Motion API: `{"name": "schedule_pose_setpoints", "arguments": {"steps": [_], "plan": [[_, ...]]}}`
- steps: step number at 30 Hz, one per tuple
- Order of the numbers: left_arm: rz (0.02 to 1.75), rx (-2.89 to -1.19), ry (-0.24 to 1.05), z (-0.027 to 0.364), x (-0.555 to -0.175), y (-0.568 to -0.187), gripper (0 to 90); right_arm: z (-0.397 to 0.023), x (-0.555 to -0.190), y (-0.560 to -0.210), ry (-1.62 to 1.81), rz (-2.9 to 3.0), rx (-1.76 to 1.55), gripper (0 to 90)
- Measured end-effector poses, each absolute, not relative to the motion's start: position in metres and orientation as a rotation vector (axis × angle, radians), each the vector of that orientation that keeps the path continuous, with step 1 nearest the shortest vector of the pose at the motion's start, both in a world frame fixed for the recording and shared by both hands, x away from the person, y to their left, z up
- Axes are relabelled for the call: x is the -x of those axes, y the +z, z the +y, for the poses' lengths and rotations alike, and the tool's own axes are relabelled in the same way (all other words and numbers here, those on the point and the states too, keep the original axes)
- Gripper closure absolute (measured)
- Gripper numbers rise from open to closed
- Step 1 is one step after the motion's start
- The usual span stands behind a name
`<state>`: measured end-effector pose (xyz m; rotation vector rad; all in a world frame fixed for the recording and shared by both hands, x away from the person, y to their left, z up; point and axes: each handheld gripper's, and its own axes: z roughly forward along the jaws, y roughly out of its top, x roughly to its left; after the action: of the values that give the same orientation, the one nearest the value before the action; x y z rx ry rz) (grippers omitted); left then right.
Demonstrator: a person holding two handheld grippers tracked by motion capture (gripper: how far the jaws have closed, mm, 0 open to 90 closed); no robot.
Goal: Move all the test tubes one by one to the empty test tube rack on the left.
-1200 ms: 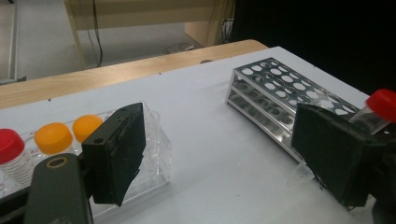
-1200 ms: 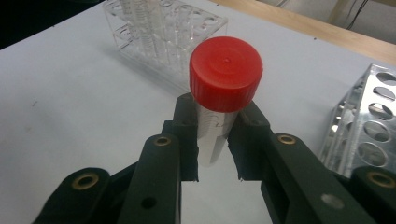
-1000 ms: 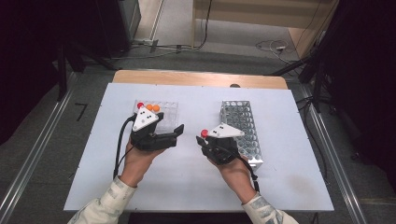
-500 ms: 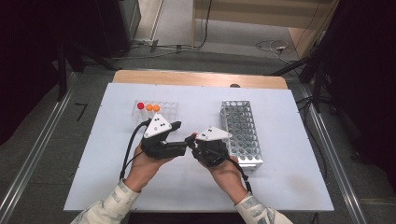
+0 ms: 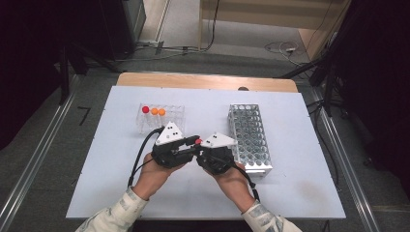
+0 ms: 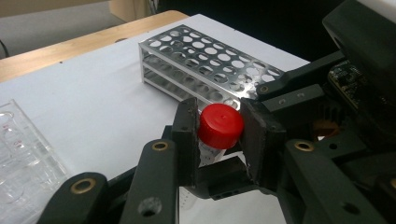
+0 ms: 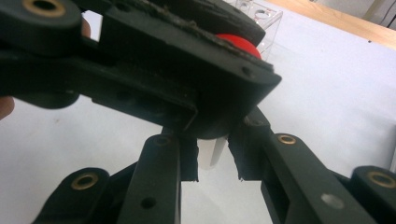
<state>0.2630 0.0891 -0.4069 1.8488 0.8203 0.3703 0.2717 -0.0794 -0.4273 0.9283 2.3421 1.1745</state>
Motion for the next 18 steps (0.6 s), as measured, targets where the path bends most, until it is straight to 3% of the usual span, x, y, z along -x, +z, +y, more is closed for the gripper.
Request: {"name": "schedule_pose_setpoints", "arguments": {"steps": [5,9,13,18], "plan": [[0.837,-1.831,0.380,0.093,-0.263,-0.405,69.5,-0.081,-0.272,-0.426,1.205,2.352,-0.922,57.2],[0.850,-1.811,0.384,0.100,-0.265,-0.403,69.5,-0.082,-0.273,-0.425,1.215,2.364,-0.931,36.1],[0.868,-1.789,0.386,0.109,-0.265,-0.401,69.4,-0.085,-0.271,-0.423,1.223,2.355,-0.919,27.7],[0.904,-1.759,0.392,0.126,-0.265,-0.398,69.4,-0.093,-0.268,-0.418,1.243,2.339,-0.908,25.5]]}}
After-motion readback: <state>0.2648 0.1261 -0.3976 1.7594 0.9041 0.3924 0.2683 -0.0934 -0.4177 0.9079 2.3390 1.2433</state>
